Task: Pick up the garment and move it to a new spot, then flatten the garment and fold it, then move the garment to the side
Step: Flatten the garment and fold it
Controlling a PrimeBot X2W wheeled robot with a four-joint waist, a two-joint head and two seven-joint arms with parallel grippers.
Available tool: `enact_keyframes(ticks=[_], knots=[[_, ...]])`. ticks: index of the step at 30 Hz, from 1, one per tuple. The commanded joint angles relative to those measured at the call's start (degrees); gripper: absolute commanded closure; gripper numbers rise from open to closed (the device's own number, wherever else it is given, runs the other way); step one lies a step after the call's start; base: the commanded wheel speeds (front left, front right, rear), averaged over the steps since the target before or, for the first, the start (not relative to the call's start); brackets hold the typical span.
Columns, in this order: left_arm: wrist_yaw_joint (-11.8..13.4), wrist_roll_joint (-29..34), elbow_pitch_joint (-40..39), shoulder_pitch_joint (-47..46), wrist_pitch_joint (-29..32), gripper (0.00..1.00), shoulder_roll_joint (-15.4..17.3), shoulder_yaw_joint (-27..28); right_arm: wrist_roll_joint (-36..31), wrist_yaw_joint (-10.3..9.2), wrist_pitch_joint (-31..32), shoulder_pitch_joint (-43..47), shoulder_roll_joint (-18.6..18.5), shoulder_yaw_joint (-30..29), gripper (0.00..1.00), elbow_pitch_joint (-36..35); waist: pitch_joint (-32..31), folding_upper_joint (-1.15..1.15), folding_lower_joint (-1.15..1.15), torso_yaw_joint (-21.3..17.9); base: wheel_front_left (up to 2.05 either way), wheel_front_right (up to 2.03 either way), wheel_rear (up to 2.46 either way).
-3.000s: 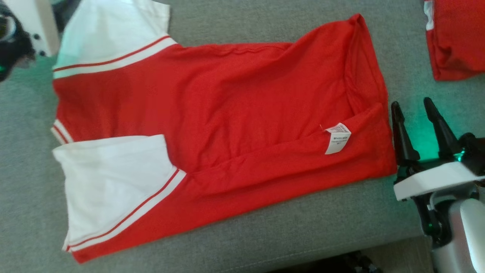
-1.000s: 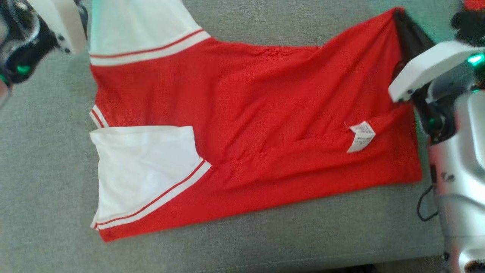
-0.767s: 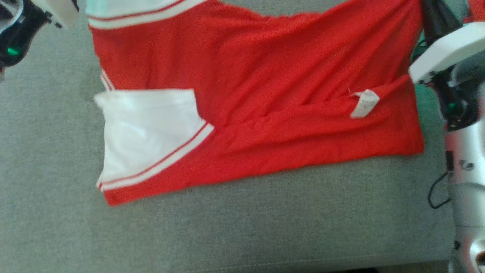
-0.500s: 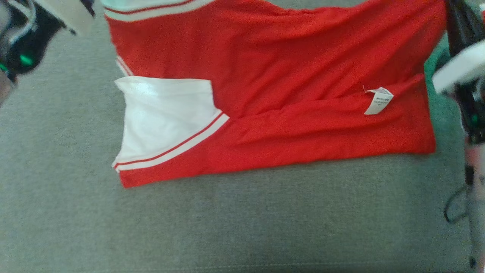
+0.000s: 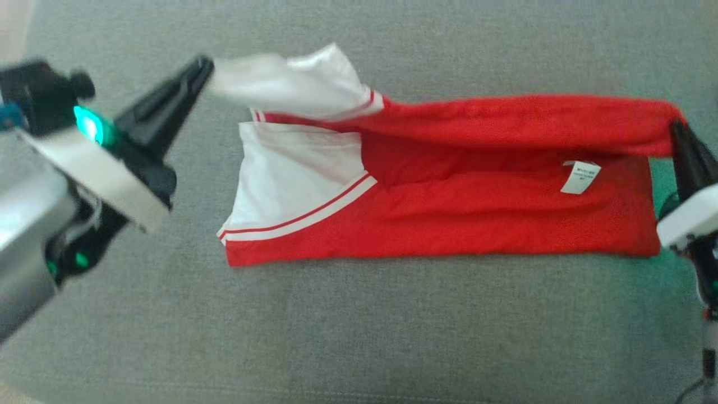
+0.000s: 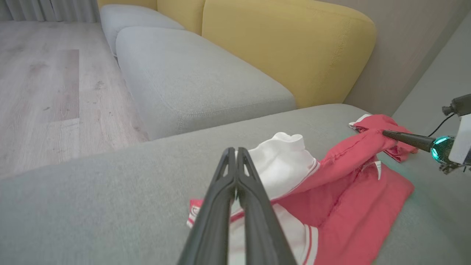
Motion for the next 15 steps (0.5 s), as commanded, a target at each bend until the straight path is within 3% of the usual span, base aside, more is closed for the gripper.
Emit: enact_keyframes(ticks=[1,10,14,15], knots=[[0.1,0.0,-1.5,0.4,-0.9,1.0,3.2,2.7,0.7,0.37,0.5,1.2,-0.5,0.2,1.0,-2.5,-0.9,0.0,0.01,0.7,0.0,0.0,0.0],[3.8,0.3,-8.8,11.3,-2.6,1.0,5.3,2.7,0.3,0.37,1.8,7.4,-0.6,-1.6,1.0,-4.1,-1.9,0.0,0.01,1.6,0.0,0.0,0.0],[5.4,1.1,-9.7,15.5,-2.9,1.0,3.8,2.7,0.1,0.37,2.0,9.6,-0.3,-1.1,1.0,-3.9,-1.6,0.0,0.01,1.9,0.0,0.0,0.0],[5.9,1.3,-9.3,16.5,-2.9,1.0,2.9,2.9,0.1,0.37,1.8,10.0,-0.2,-0.9,0.55,-3.6,-1.5,0.0,0.01,2.0,0.0,0.0,0.0]])
